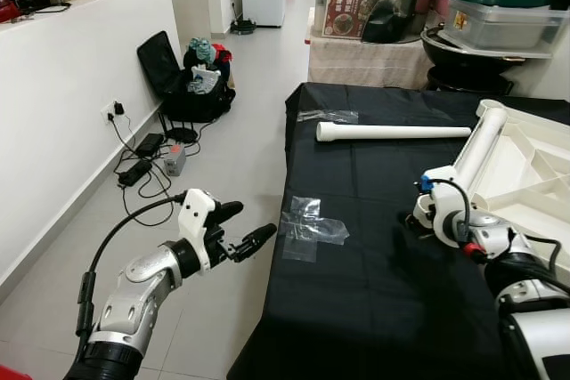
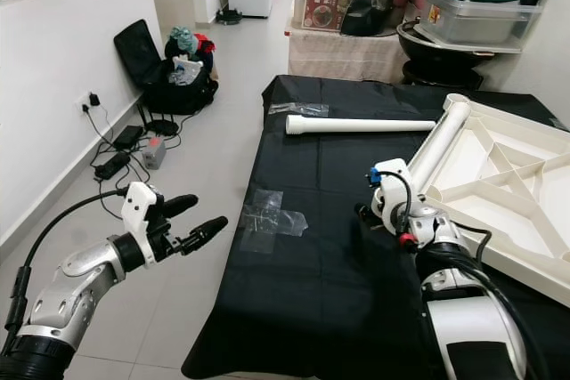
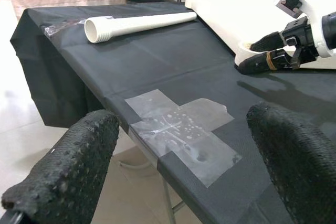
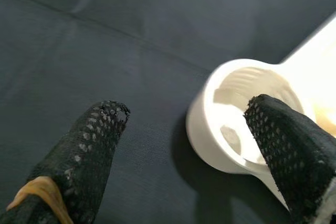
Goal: Building children table
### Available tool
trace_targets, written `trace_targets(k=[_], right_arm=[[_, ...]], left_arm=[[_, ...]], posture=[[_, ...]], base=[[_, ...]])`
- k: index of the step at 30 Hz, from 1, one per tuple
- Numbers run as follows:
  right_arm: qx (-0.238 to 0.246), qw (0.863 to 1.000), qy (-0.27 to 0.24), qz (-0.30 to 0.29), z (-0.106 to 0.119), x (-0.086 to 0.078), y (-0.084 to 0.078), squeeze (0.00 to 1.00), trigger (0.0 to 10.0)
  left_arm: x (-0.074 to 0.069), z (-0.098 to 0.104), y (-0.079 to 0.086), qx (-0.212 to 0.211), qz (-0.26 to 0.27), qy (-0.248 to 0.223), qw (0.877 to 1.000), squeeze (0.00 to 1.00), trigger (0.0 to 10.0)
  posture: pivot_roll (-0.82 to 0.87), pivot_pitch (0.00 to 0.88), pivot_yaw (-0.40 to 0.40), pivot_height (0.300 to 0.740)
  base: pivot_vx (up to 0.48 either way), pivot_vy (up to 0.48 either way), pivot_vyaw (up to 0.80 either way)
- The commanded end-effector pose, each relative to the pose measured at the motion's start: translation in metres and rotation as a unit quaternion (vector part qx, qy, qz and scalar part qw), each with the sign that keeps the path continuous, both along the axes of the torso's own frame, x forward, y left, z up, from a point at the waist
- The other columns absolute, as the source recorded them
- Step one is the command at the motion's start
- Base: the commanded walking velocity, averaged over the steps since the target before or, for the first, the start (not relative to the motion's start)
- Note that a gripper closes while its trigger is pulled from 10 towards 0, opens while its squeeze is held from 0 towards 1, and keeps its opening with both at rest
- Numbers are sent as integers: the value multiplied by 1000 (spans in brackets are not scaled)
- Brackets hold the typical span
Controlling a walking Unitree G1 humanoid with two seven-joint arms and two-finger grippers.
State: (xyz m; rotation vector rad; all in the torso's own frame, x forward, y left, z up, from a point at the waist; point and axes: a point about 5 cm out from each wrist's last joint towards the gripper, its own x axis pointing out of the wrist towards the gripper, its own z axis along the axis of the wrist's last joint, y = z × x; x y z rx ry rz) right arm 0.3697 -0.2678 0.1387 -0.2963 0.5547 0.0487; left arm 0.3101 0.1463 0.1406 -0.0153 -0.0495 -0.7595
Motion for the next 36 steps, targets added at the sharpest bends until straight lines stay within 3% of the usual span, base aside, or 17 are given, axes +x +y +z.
trace_targets(k=[1,11,12,20,23,24,29,31,32,33,34,36], right_arm=[[-5,1000,12,25,-4,1,7,0,10000],[-29,996,63,56,-19,-3,15,0,10000],[-31,995,75,63,-23,-5,16,0,0],[-31,992,89,82,-28,-9,14,0,0],[-33,982,117,145,-33,-18,10,0,0],[-46,973,137,180,-36,-28,5,0,0],[-75,953,177,232,-42,-46,-2,0,0],[-110,947,195,230,-43,-58,-17,0,0],[-110,947,195,230,-43,-58,-17,0,0],[-130,952,203,187,-41,-66,-41,0,0],[-129,959,197,158,-38,-67,-51,0,0],[-129,959,197,158,-38,-67,-51,0,0]], left_arm=[[-1,0,1,5,-2,3,1000,0,10000],[-1,-1,-1,5,-3,4,1000,0,10000],[-1,-2,-1,7,-1,5,1000,0,10000],[-2,-2,0,9,2,6,1000,0,10000],[-2,-3,0,9,3,7,1000,0,10000],[-2,-3,1,10,3,8,1000,0,10000],[-2,-4,1,11,3,9,1000,0,10000],[-2,-4,1,11,3,9,1000,0,10000],[-2,-4,1,11,3,9,1000,0,10000],[-2,-5,0,11,2,10,1000,0,10000],[-2,-5,0,11,1,10,1000,0,10000],[-2,-5,0,11,1,10,1000,0,10000]], posture=[[46,0,-61,740],[40,0,-69,740],[42,0,-75,740],[39,0,-77,740],[34,0,-78,740],[25,0,-74,740],[20,0,-73,740],[10,0,-69,740],[10,0,-69,740],[-3,0,-63,740],[-6,0,-61,740],[-6,0,-61,740]], base=[[0,0,0],[0,0,0],[0,0,0],[0,0,0],[0,0,0],[0,0,0],[0,0,0],[0,0,0],[0,0,0],[0,0,0],[0,0,0],[0,0,0]])
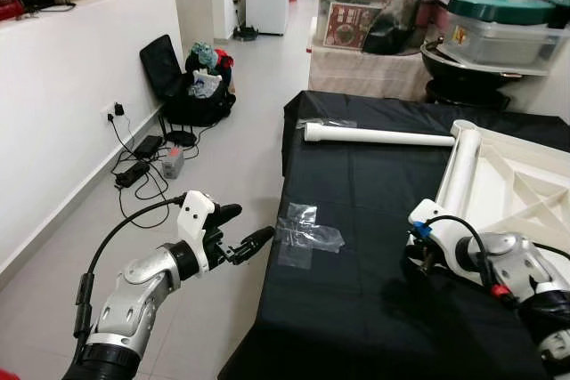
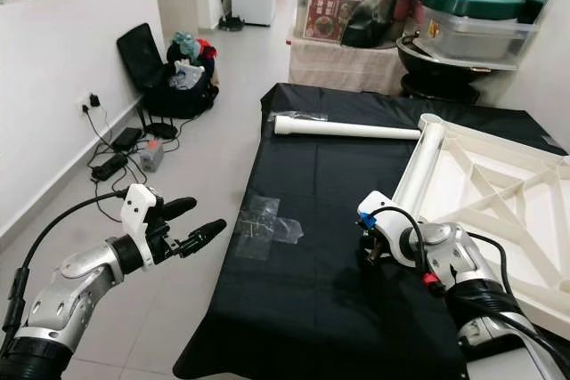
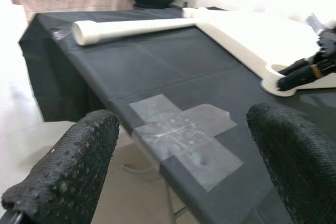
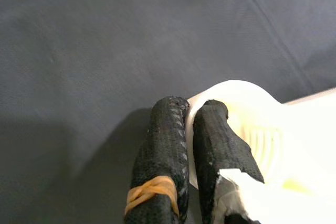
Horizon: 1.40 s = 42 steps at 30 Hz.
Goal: Building children table
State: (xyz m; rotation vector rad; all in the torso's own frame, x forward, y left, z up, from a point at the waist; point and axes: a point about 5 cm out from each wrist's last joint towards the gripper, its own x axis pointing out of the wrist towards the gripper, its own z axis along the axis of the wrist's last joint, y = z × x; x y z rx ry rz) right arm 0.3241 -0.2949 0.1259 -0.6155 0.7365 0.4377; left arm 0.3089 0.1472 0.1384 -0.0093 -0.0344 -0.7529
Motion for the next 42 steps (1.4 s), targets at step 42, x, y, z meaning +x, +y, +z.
trace_targets(k=[42], right_arm=[[30,992,125,-10,-36,-152,10,0,0]], left_arm=[[2,-3,1,11,-9,4,1000,0,10000]], posture=[[-46,0,-25,740]], base=[[0,0,0]])
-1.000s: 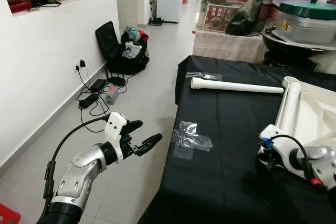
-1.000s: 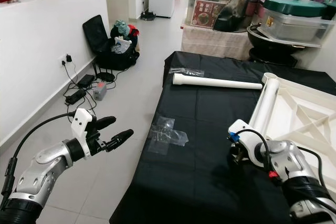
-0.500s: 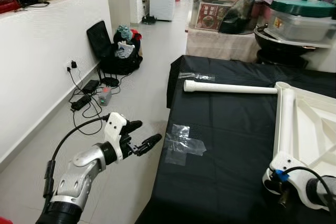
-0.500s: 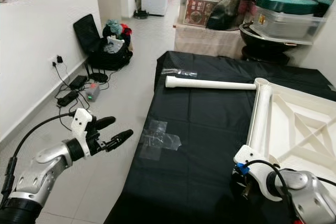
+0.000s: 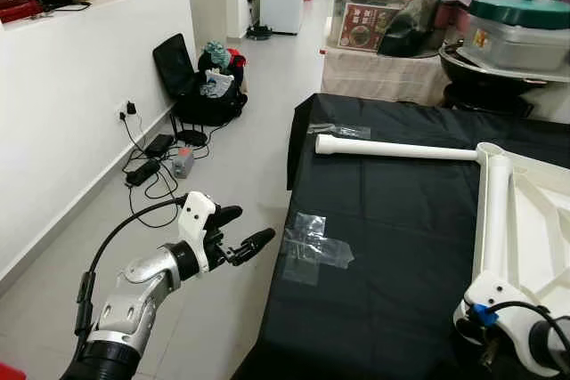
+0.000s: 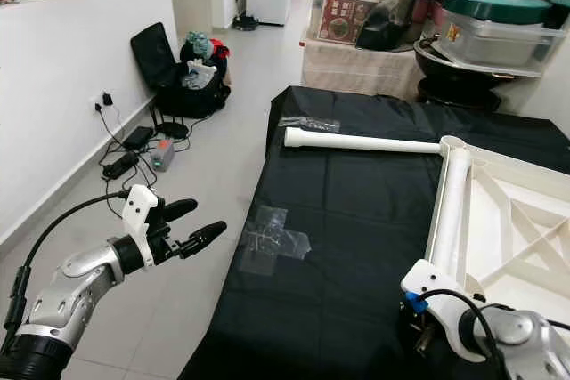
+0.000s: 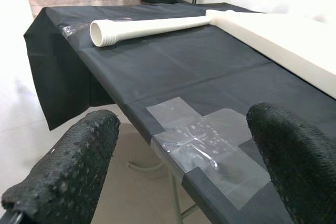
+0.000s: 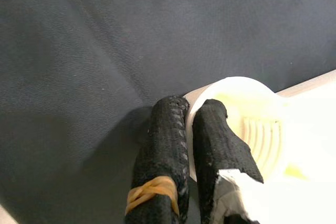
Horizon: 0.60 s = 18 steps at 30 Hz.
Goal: Building children table
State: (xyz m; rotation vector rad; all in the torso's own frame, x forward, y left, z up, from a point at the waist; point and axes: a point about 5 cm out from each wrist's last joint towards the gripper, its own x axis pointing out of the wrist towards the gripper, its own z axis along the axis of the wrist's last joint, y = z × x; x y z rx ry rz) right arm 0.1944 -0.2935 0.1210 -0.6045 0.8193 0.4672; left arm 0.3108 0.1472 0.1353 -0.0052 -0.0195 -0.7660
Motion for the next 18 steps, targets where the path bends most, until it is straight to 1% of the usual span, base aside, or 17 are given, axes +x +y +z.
trace_targets(k=[1,5,6,8,9,18], right_arm=[[32,996,82,-12,-31,-22,9,0,0],[35,997,69,-12,-29,-22,12,0,0],[25,998,57,-21,-28,-20,12,341,10000],[17,998,47,-25,-27,-18,11,341,10000],[14,999,40,-33,-25,-16,12,1000,10000],[-10,999,17,-42,-16,-7,9,1000,10000]], left_arm=[[0,0,1,7,-2,-2,1000,0,10000],[1,0,1,7,-3,-2,1000,0,10000],[2,0,0,7,-4,-3,1000,0,10000],[2,0,-1,7,-6,-4,1000,0,10000],[2,0,-2,7,-7,-5,1000,0,10000],[3,1,0,8,-5,-6,1000,0,10000]], posture=[[-46,0,-25,740],[-53,0,-18,740],[-56,0,-17,740],[-55,0,-16,740],[-54,0,-17,740],[-47,0,-25,740]], base=[[0,0,0],[0,0,0],[0,0,0],[0,0,0],[0,0,0],[0,0,0]])
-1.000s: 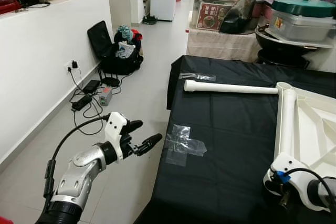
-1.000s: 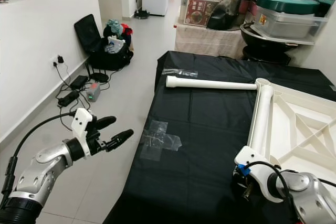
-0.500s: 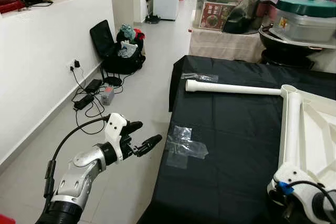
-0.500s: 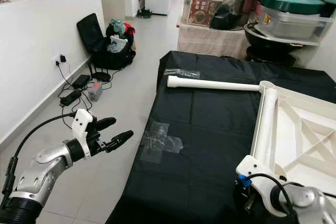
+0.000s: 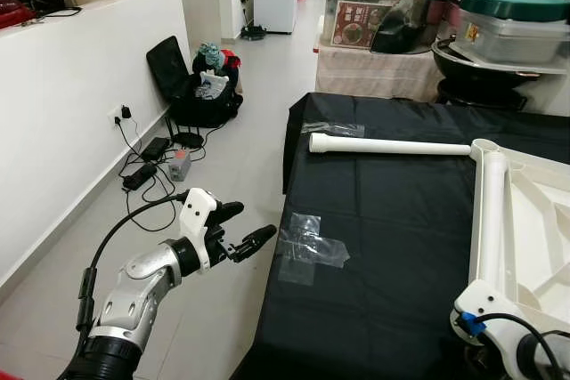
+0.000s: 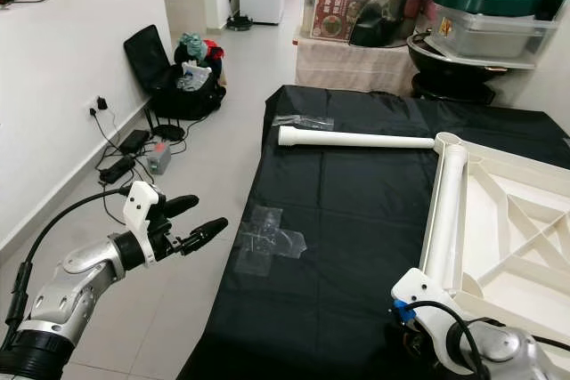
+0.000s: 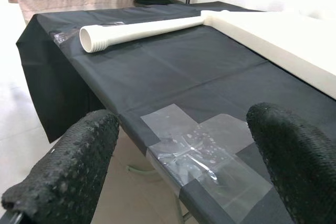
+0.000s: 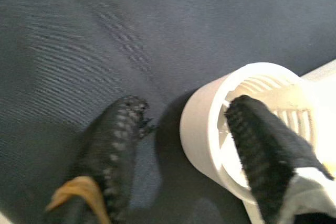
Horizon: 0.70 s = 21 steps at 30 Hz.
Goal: Building children table
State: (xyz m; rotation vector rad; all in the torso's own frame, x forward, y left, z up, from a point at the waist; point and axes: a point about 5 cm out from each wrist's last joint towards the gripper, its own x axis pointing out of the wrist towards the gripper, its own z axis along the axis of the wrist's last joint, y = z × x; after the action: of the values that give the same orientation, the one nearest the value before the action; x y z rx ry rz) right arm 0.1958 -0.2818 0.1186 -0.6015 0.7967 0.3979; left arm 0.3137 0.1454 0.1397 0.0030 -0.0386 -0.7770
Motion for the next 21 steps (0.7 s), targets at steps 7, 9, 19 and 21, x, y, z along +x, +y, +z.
trace_targets(k=[7,9,19,21], right_arm=[[-49,998,-35,-23,24,13,-13,1000,10000],[-54,997,-58,-13,41,17,-12,1000,10000],[-71,993,-82,51,87,15,-6,1000,10000],[-71,993,-82,51,87,15,-6,1000,10000]], left_arm=[[-2,-4,3,7,3,5,1000,0,10000],[-2,-4,3,6,2,5,1000,0,10000],[-1,-5,1,4,-2,6,1000,0,10000],[-1,-5,1,4,-2,6,1000,0,10000]], posture=[[-47,0,-26,740],[-50,0,-24,740],[-62,0,-20,740],[-62,0,-20,740]], base=[[0,0,0],[0,0,0],[0,0,0],[0,0,0]])
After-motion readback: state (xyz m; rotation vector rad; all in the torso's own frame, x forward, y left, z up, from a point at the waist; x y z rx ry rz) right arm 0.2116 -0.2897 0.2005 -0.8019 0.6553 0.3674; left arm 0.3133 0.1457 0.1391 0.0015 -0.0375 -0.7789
